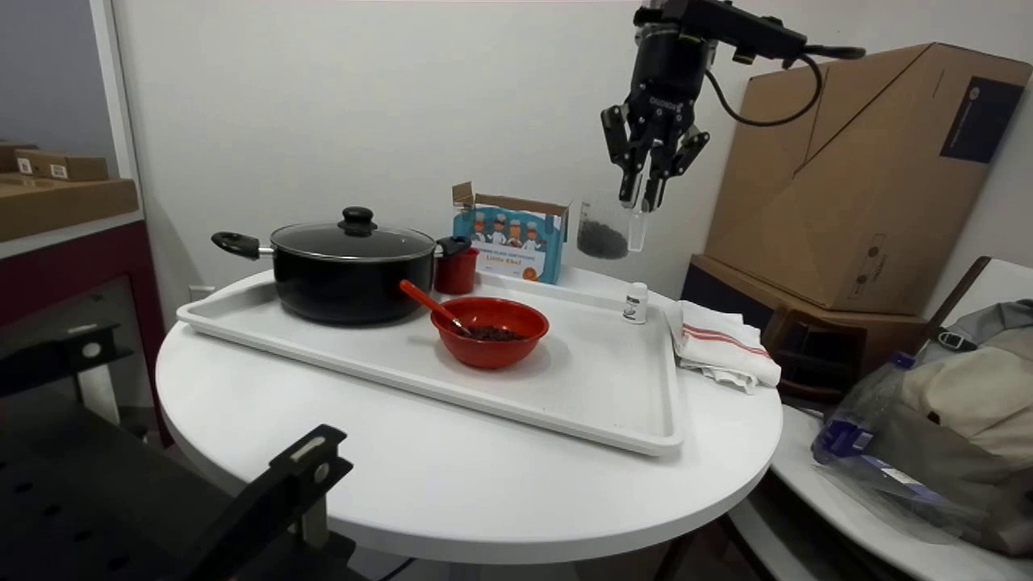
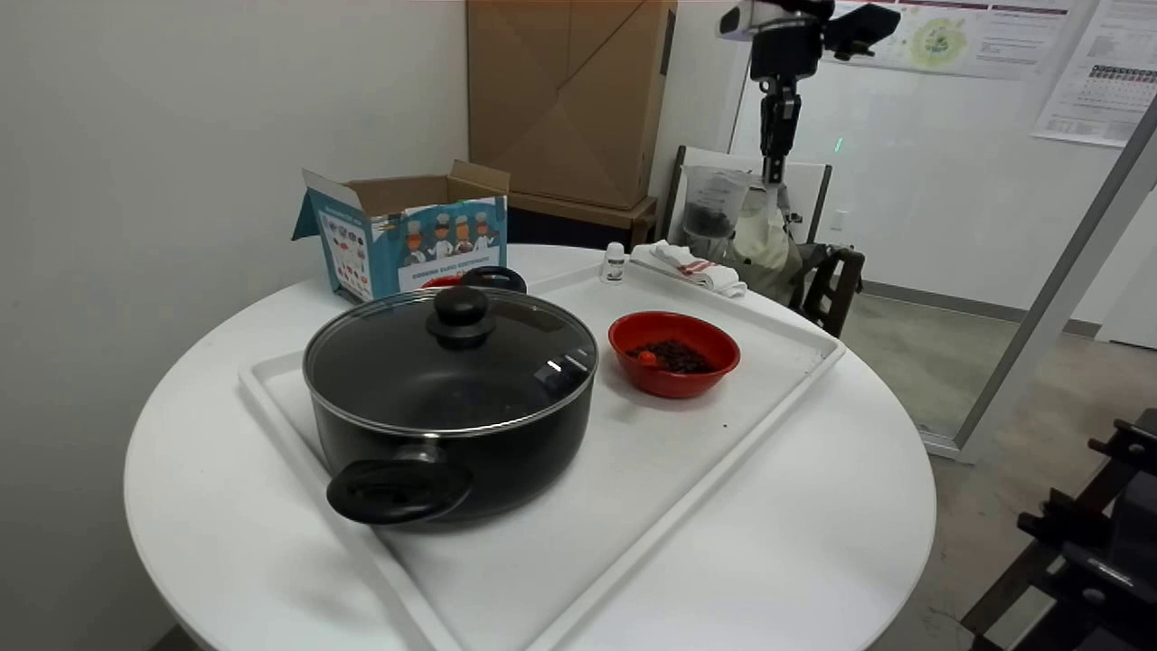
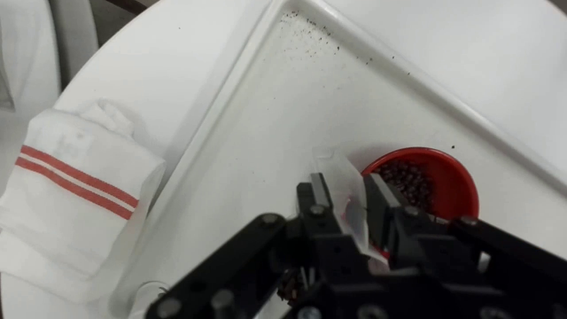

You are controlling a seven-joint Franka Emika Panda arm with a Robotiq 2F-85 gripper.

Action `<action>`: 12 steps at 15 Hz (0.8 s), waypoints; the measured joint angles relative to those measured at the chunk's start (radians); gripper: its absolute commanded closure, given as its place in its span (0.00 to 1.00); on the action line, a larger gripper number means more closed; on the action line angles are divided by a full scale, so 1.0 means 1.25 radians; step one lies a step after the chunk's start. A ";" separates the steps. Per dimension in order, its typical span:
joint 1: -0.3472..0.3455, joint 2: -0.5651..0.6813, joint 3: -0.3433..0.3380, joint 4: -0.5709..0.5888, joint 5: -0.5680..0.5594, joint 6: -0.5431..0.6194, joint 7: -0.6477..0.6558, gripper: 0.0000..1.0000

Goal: Pour some beans out of the jar into the red bowl

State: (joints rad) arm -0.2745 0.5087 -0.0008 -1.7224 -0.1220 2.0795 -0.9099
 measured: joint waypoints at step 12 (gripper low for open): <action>0.171 -0.024 -0.005 -0.165 -0.345 -0.036 -0.034 0.90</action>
State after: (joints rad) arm -0.0612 0.4788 -0.0074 -1.9286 -0.5535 2.0351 -0.9522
